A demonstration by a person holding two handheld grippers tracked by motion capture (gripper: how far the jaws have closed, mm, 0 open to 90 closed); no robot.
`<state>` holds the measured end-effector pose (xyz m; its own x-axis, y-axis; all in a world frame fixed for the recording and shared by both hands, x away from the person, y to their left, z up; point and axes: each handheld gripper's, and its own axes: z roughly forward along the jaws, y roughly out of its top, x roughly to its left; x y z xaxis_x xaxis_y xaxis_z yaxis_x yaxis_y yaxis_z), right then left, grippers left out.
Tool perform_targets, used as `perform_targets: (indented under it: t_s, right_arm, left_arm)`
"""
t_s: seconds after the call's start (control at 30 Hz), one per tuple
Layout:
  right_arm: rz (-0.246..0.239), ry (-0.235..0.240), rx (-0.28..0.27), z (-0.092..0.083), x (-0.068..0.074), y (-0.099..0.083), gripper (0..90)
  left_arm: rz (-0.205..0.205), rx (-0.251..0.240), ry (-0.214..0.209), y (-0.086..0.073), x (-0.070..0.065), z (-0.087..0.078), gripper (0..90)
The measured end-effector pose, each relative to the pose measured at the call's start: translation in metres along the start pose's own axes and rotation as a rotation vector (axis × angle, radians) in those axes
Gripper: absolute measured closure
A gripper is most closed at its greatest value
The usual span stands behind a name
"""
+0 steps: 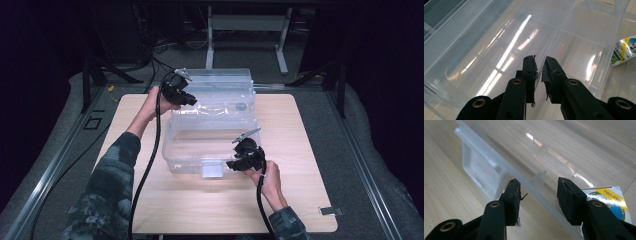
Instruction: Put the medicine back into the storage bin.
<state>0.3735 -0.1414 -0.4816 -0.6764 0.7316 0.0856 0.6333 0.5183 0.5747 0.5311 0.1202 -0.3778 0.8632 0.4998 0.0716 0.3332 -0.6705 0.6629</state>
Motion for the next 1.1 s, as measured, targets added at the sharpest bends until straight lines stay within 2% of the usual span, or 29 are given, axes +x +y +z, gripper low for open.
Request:
perform_targets:
  t_s: [0.33,0.47,0.67,0.8,1.1]
  right_arm:
    - [0.001,0.000,0.003,0.000,0.000,0.000,54.4]
    - [0.000,0.007,0.001,0.000,-0.001,0.000,54.4]
    - [0.002,0.011,0.001,0.000,-0.001,0.000,54.3]
    - [0.006,0.016,0.003,0.001,-0.001,0.000,54.4]
    - [0.006,0.014,0.000,0.001,-0.001,0.000,54.1]
  left_arm:
    - [-0.002,-0.010,-0.009,-0.001,-0.007,-0.007,79.3]
    - [0.023,-0.015,-0.003,-0.003,-0.012,-0.009,79.9]
    - [0.016,-0.041,-0.010,-0.007,-0.014,-0.013,80.0]
    - [0.016,-0.041,-0.014,-0.008,-0.017,-0.015,80.0]
    - [0.028,-0.050,-0.001,-0.010,-0.022,-0.017,80.1]
